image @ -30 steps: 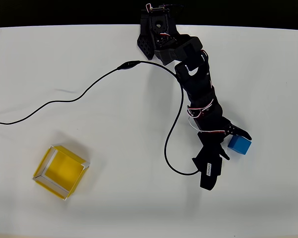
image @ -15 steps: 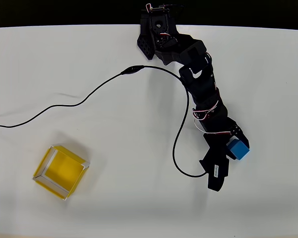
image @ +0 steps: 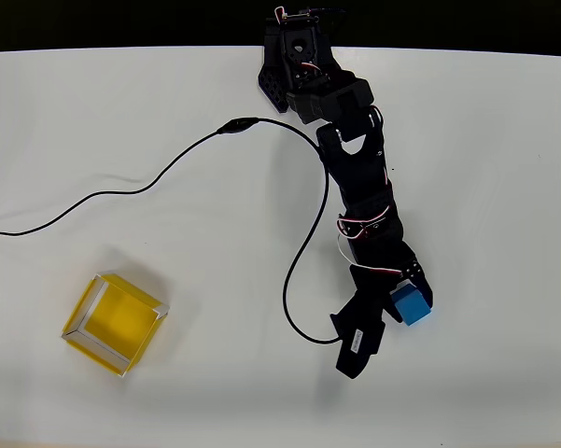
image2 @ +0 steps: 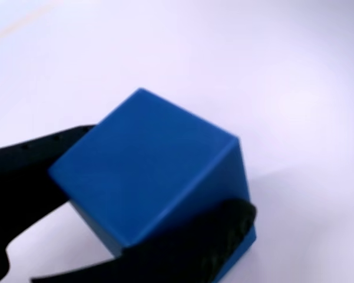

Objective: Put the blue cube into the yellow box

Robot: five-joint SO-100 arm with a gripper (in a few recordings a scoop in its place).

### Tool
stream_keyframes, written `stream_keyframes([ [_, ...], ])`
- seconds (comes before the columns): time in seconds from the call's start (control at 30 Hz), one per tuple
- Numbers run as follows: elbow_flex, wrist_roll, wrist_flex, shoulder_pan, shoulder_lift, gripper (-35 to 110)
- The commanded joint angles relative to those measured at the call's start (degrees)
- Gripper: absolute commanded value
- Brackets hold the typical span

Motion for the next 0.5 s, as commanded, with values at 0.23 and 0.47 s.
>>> stream_keyframes([
  [0.23,-6.0,-3.3,0.4,24.1,21.3,9],
  [0.47,-6.1,-4.3,2.5,40.0,27.3,9],
])
